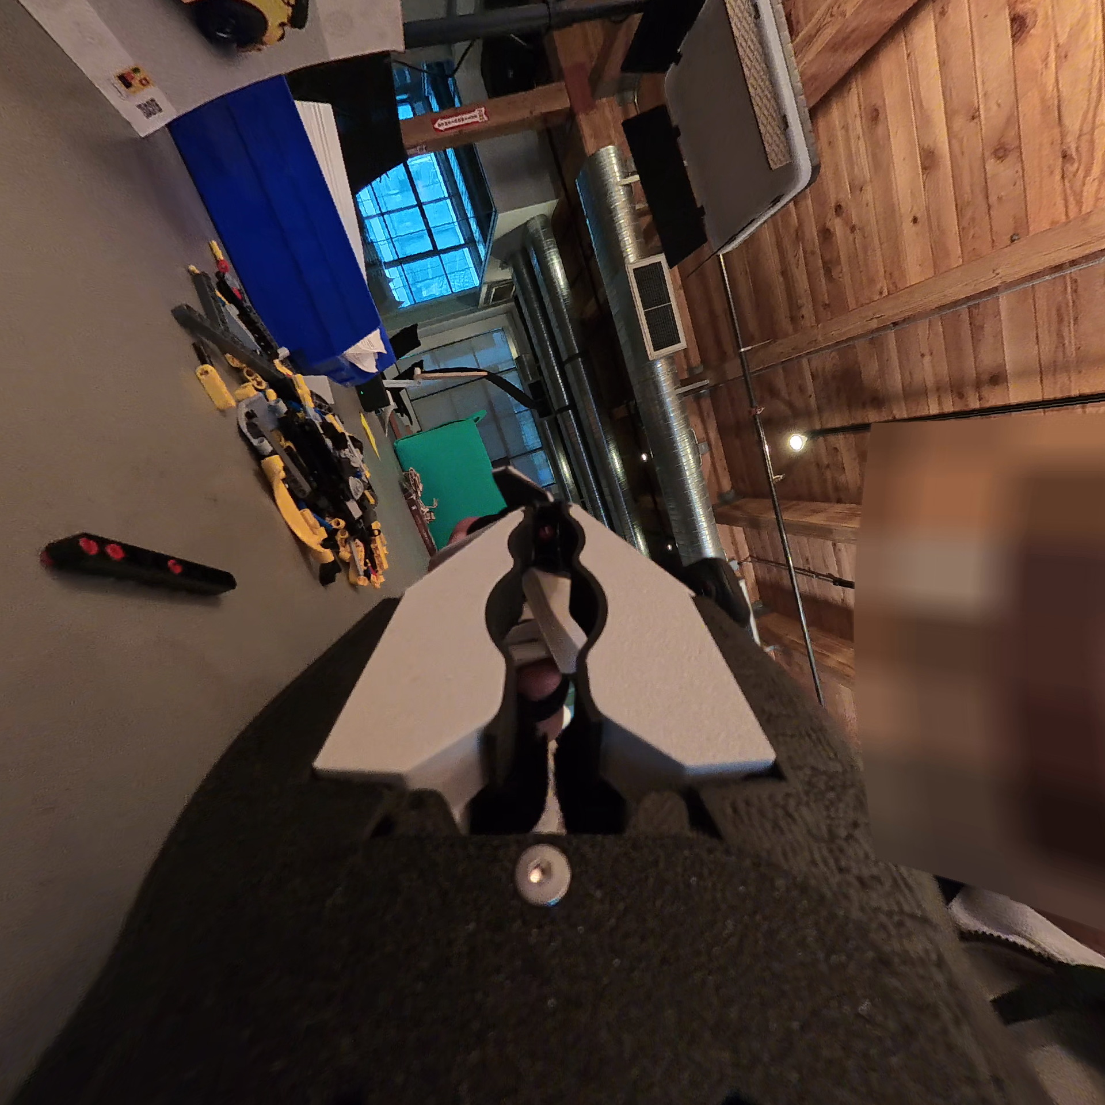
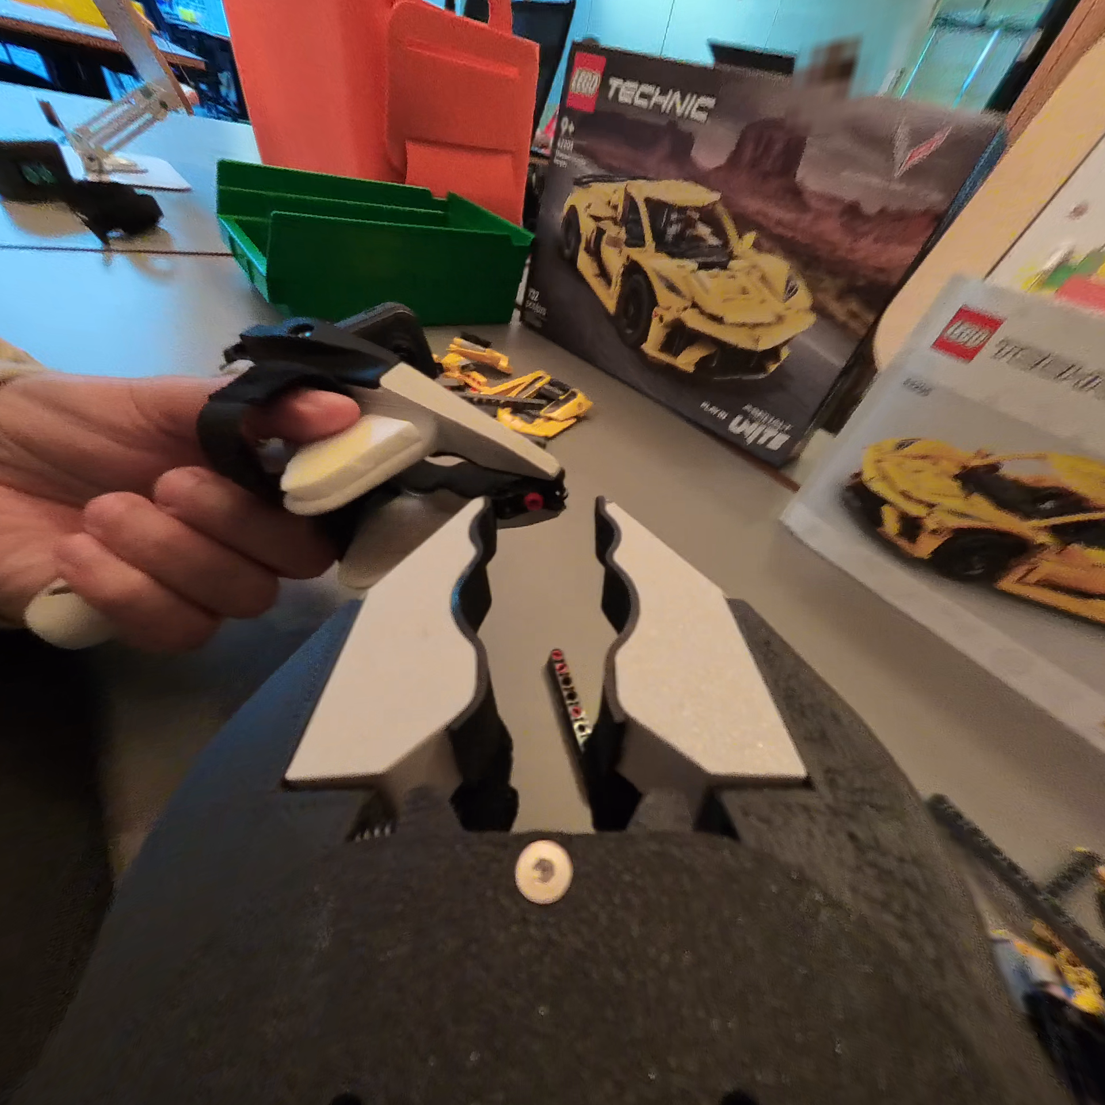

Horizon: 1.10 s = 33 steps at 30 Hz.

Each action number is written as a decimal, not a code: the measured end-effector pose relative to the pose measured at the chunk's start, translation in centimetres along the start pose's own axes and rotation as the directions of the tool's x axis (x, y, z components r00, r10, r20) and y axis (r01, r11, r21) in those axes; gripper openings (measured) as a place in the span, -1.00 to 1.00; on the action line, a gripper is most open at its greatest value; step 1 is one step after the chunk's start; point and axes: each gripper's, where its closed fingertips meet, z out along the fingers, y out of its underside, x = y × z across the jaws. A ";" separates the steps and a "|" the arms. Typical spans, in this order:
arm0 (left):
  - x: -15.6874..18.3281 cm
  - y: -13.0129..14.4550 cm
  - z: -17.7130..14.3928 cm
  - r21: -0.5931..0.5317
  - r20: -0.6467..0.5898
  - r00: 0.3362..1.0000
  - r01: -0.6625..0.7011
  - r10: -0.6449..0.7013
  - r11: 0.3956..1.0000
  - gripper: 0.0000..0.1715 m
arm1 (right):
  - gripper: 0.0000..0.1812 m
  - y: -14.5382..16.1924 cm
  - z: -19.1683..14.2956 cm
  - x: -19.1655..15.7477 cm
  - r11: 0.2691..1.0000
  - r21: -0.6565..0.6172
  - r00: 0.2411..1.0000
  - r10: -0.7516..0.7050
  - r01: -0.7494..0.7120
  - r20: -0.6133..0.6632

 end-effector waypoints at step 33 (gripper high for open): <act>-10.3 -1.5 -12.5 -0.779 0.466 0.115 -0.417 0.877 0.468 -0.91 | -0.92 12.4 -0.3 0.9 0.844 -0.535 0.998 0.056 -0.030 0.033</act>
